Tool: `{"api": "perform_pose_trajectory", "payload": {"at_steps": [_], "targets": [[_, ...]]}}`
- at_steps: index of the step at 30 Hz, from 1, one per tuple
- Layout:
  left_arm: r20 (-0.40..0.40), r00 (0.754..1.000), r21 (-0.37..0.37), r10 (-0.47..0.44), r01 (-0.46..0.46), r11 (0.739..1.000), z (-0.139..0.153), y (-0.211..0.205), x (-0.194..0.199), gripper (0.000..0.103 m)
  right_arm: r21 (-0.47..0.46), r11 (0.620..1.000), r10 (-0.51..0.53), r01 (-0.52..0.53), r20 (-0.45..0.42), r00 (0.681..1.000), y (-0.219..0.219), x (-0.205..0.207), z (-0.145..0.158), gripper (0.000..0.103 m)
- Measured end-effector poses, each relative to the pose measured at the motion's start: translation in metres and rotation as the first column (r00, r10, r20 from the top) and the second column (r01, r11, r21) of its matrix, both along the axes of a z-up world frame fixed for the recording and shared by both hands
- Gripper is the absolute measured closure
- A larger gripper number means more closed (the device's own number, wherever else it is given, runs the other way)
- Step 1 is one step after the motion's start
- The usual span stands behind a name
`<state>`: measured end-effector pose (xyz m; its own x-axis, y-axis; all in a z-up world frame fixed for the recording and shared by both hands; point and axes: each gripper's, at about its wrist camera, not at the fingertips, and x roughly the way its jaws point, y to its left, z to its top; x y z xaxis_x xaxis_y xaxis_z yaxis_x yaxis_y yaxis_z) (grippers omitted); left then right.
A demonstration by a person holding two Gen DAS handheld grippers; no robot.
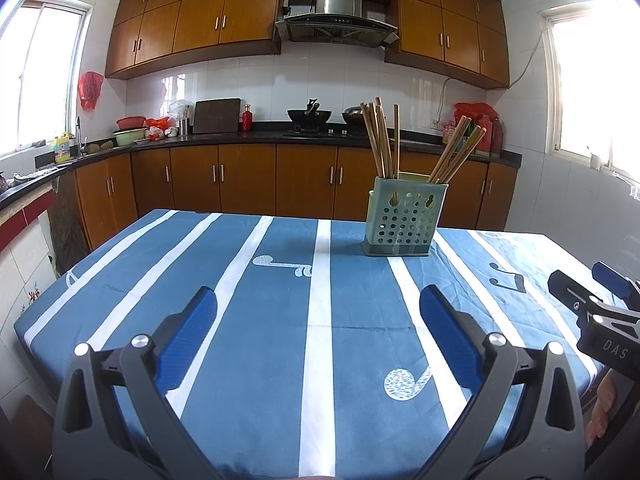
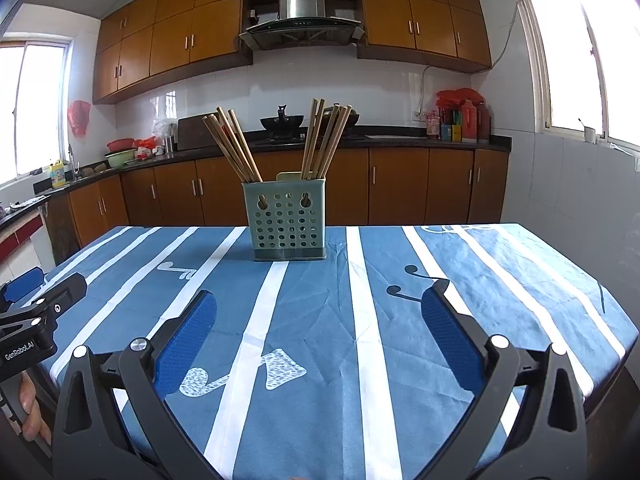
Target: Organize utensils
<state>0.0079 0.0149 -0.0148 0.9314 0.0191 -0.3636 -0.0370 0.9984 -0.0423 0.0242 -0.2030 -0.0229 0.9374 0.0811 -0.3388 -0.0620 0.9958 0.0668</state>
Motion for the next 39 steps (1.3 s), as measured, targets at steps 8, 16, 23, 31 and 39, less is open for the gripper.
{"api": "perform_pose_trajectory", "payload": {"at_steps": [8, 16, 23, 31, 39], "targets": [[-0.002, 1.000, 0.001, 0.000, 0.000, 1.000, -0.0033, -0.0025, 0.0006, 0.004, 0.001, 1.000, 0.001, -0.001, -0.003, 1.000, -0.0013, 0.0007, -0.0013, 0.002], [-0.002, 1.000, 0.001, 0.000, 0.000, 1.000, -0.0030, -0.0024, 0.0005, 0.004, 0.002, 1.000, 0.001, -0.001, -0.003, 1.000, -0.0022, 0.0008, -0.0016, 0.002], [-0.004, 1.000, 0.001, -0.001, 0.001, 1.000, -0.0039, -0.0024, 0.0011, 0.004, 0.001, 1.000, 0.000, 0.000, -0.004, 1.000, -0.0023, 0.0008, -0.0016, 0.002], [-0.005, 1.000, 0.000, -0.001, 0.001, 1.000, -0.0033, -0.0021, 0.0011, 0.004, 0.002, 1.000, 0.000, 0.000, -0.004, 1.000, -0.0024, 0.0009, -0.0015, 0.002], [-0.007, 1.000, 0.001, -0.001, 0.001, 1.000, -0.0053, -0.0032, 0.0019, 0.004, 0.002, 1.000, 0.000, 0.000, -0.005, 1.000, -0.0018, 0.0010, -0.0013, 0.002]]}}
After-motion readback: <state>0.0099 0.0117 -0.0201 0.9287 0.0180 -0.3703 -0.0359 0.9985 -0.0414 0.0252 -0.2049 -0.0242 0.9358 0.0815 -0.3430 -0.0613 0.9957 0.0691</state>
